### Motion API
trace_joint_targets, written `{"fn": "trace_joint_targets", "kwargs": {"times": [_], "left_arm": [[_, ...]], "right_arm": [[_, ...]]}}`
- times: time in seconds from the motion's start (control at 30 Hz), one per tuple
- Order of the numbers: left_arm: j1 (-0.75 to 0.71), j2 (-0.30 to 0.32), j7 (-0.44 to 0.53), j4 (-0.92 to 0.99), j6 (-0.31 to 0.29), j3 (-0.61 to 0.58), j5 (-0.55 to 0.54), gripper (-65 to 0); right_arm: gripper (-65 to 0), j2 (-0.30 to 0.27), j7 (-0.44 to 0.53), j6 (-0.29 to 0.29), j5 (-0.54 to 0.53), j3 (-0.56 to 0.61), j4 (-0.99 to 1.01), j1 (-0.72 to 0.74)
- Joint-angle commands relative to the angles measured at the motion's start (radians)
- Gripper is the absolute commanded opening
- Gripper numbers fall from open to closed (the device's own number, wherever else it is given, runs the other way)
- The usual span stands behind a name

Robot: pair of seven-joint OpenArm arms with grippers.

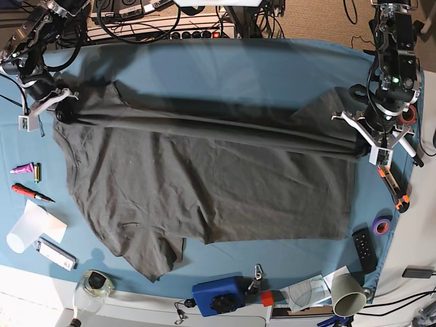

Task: Fold the T-shirt properly
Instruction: 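Fold the shoulder edge over the shirt body toward the hem with both grippers, then lower the folded edge onto the shirt and release with both grippers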

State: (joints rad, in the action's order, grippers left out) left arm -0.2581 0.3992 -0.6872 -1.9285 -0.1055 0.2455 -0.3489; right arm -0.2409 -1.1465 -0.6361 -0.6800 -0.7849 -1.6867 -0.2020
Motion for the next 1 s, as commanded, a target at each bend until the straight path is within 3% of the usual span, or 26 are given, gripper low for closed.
{"fn": "trace_joint_targets", "kwargs": {"times": [0.0,0.3,0.4,0.67,0.83,0.97], "left_arm": [[0.019,0.016,0.024,-0.016,-0.005,0.012,-0.002,-65.0],[0.046,0.017,0.034,0.029,-0.036,0.012,-0.034,-65.0],[0.066,0.016,0.038,0.098,-0.079,0.012,-0.068,-65.0],[0.139,0.016,0.03,0.148,-0.079,0.008,-0.079,-65.0],[0.193,0.016,0.031,0.226,-0.079,-0.084,-0.072,-65.0],[0.241,0.01,0.031,0.266,-0.072,-0.151,0.0,-65.0]], "right_arm": [[-65.0,-0.023,0.027,0.005,0.001,-0.008,-0.013,0.014],[-65.0,-0.023,0.022,0.005,0.054,0.033,-0.013,0.045],[-65.0,-0.023,0.043,0.006,0.1,0.093,-0.013,0.051],[-65.0,-0.023,0.098,0.036,0.184,0.123,-0.01,0.117],[-65.0,-0.023,0.11,0.039,0.183,0.123,0.093,0.176],[-65.0,-0.023,0.129,0.039,0.18,0.123,0.191,0.246]]}}
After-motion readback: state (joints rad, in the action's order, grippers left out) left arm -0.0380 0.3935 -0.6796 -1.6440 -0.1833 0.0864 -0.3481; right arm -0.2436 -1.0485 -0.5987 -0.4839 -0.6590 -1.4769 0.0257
